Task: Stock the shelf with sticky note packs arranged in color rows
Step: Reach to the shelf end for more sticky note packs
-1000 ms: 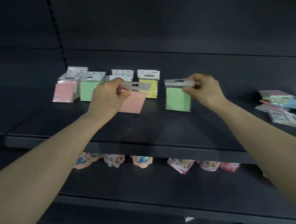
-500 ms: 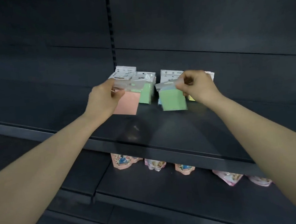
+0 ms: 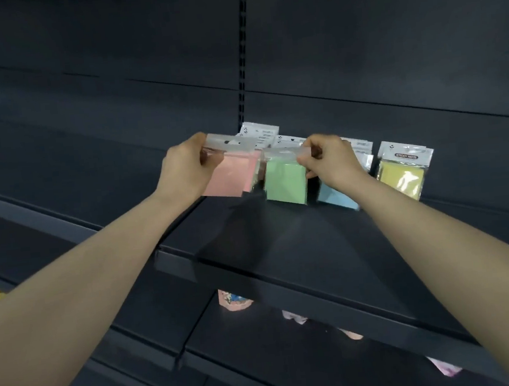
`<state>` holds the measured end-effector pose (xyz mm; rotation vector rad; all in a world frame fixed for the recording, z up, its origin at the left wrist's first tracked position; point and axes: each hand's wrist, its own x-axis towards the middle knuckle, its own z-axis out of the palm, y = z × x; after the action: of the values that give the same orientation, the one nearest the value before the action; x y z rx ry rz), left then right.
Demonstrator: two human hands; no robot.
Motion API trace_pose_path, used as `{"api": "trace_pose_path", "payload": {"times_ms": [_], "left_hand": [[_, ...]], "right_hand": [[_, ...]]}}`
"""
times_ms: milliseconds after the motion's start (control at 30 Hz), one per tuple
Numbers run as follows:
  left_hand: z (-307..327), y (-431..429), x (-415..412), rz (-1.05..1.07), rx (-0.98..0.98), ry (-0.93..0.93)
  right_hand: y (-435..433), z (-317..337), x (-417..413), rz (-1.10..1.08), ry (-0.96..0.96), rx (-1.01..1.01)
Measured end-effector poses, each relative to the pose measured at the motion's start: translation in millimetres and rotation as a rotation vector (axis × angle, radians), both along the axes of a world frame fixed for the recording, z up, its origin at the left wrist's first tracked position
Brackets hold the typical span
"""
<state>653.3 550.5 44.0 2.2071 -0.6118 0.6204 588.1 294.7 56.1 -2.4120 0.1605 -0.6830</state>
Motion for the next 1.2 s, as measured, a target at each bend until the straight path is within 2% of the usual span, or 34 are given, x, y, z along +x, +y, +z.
{"api": "trace_pose_path", "payload": {"times_ms": [167,233,467,667,833,967,1100,1200], "left_hand": [[-1,6,21,-0.056,0.018,0.014],[1,8,29,-0.091,0.014,0.028],[2,12,53,-0.208,-0.004,0.021],[-4,15,63,-0.263,-0.022,0.092],[-4,18,72,-0.281,-0.034,0.093],[-4,16,74,-0.286,-0.034,0.049],[3,13,71,-0.241,-0.070,0.033],[8,9,69,-0.287,-0.092,0.057]], "right_hand": [[8,-13,13,-0.215,-0.087,-0.427],[8,-18,17,-0.263,-0.129,-0.541],[6,-21,27,-0.396,-0.121,-0.590],[10,-22,28,-0.404,-0.100,-0.613],[15,-21,23,-0.435,-0.181,-0.666],[22,-12,19,-0.372,-0.147,-0.566],[49,-2,18,-0.244,-0.156,-0.369],[68,8,19,-0.147,-0.048,-0.179]]}}
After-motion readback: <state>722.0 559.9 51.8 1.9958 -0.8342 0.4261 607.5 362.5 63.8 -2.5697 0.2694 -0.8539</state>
